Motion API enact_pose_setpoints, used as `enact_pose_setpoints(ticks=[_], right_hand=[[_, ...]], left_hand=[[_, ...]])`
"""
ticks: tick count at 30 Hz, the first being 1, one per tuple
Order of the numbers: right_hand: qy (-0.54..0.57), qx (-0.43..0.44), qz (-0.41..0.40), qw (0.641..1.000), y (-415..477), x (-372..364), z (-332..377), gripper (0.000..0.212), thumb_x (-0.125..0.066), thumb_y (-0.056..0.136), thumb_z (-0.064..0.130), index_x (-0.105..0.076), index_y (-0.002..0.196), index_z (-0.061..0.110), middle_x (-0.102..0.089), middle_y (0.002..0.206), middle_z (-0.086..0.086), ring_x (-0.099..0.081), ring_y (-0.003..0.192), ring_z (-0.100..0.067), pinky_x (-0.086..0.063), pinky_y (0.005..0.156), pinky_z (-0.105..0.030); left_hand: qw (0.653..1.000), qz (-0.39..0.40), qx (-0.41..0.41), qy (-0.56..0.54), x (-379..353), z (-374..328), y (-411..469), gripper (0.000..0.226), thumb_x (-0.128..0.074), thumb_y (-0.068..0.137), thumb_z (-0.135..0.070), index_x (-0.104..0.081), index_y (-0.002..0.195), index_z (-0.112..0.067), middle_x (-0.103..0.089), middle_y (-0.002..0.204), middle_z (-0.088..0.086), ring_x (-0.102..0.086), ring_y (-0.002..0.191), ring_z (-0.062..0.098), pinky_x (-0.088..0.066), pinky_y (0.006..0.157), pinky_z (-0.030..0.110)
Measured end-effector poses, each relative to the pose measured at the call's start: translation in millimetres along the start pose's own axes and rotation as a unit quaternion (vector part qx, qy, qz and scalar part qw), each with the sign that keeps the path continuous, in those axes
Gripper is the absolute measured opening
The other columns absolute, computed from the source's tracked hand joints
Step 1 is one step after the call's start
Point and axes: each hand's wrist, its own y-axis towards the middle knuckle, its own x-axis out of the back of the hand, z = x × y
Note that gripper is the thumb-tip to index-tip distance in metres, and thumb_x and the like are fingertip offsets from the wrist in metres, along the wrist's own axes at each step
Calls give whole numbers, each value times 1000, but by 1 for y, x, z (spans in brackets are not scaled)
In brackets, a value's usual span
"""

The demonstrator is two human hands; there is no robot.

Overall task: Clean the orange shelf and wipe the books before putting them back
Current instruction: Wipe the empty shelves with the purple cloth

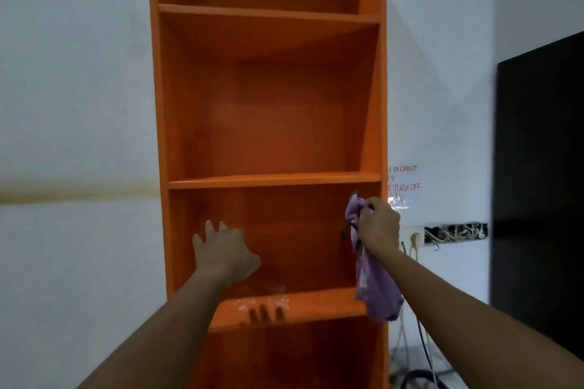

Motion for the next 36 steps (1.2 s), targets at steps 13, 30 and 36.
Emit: enact_pose_setpoints(ticks=[13,30,36], right_hand=[[13,-38,118,992,-41,-51,-44,23,-53,95,-3,-73,103,5,-71,103,-13,-65,87,-19,-54,71,-22],[-431,189,345,812,-42,-112,-185,60,-15,100,60,-44,145,34,-60,135,-6,-51,125,-28,-29,113,-55],[-483,152,385,772,-12,-137,-171,76,-18,80,77,-47,135,34,-61,128,-2,-53,123,-27,-23,115,-49]], left_hand=[[982,157,-107,5,-94,6,-34,59,-61,83,-36,-54,141,-36,-54,145,-5,-38,141,24,-25,114,55],[987,-21,-154,-36,-208,-9,45,49,-44,98,-52,-58,139,-29,-46,155,6,-27,150,30,-17,119,52],[987,-91,-131,-37,-209,19,71,52,-39,97,-55,-64,131,-25,-56,147,4,-35,146,30,-25,114,55]])
